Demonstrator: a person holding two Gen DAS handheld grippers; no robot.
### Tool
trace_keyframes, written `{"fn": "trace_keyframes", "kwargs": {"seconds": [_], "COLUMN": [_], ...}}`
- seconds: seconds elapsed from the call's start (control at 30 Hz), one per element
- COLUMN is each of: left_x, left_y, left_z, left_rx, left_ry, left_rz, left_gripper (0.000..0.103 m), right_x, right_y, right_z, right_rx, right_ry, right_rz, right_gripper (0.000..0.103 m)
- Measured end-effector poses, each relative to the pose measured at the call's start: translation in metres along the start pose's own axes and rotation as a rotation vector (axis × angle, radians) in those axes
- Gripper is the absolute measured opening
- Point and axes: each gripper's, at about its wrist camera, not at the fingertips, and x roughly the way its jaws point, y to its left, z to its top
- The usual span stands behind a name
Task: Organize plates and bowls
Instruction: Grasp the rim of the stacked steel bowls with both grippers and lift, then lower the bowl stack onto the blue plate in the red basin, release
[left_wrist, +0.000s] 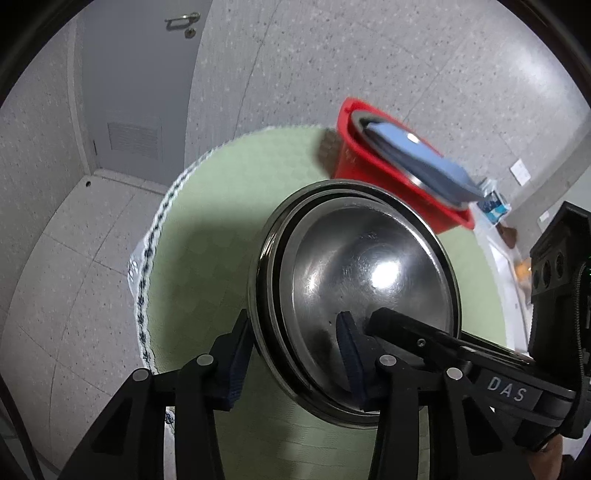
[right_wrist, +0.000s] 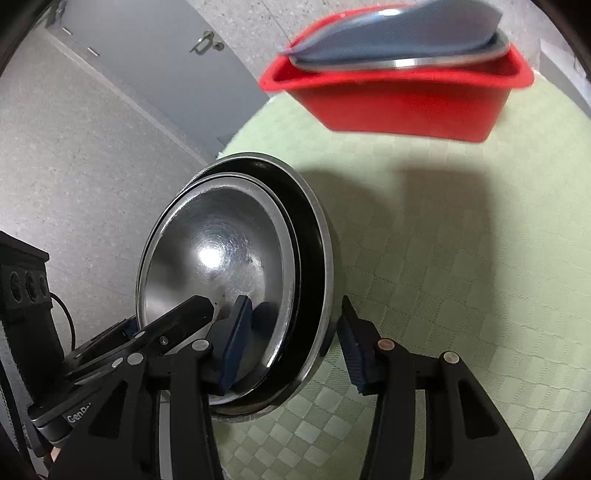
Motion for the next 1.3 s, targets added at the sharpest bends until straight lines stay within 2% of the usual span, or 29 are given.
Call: {"fn": "trace_keyframes", "kwargs": {"seconds": [0.07,0.27,0.47,0.6,0.7,0.93,1.07,1.3], "left_x": [-0.014,-0.055,-0.058,-0.037,-0.005,0.069,0.104,0.137], "left_y": [-0.007,-0.034,-0.071,-0.097,-0.110,-0.128,-0.136,-0.156], "left_z": [0.000,0.031,0.079,0.101,0.113,0.134,0.146,0.168], "left_rx": [-0.003,0.023,0.058,0.078,0.082,0.054,0.036,0.031], "left_ry": [-0.025,-0.120,-0.157,-0.160,-0.133,-0.022,0.041,0.064], "left_rz": [-0.012,-0.029,-0.040,-0.034,-0.025,0.021,0.043,0.090], "left_gripper": [0.040,0.040,0.040,0.040,0.040,0.040,0.041,0.040], "right_x": [-0.015,-0.055,-0.086,-0.092,-0.090,-0.059,-0.039,-0.021], "right_y": [0.005,0.015,0.006,-0.007,-0.029,-0.082,-0.103,-0.113], "right_z": [0.008,0.038,0.092,0.132,0.155,0.193,0.198,0.204], "right_rx": [-0.016,-0.068,-0.092,-0.102,-0.092,-0.059,-0.056,-0.106], "right_ry": [-0.028,-0.100,-0.159,-0.183,-0.174,-0.084,-0.033,-0.003], "right_rz": [0.012,0.037,0.062,0.044,0.034,0.014,0.000,-0.033], "right_gripper": [0.047,0.047,0.047,0.047,0.047,0.047,0.047,0.048]}}
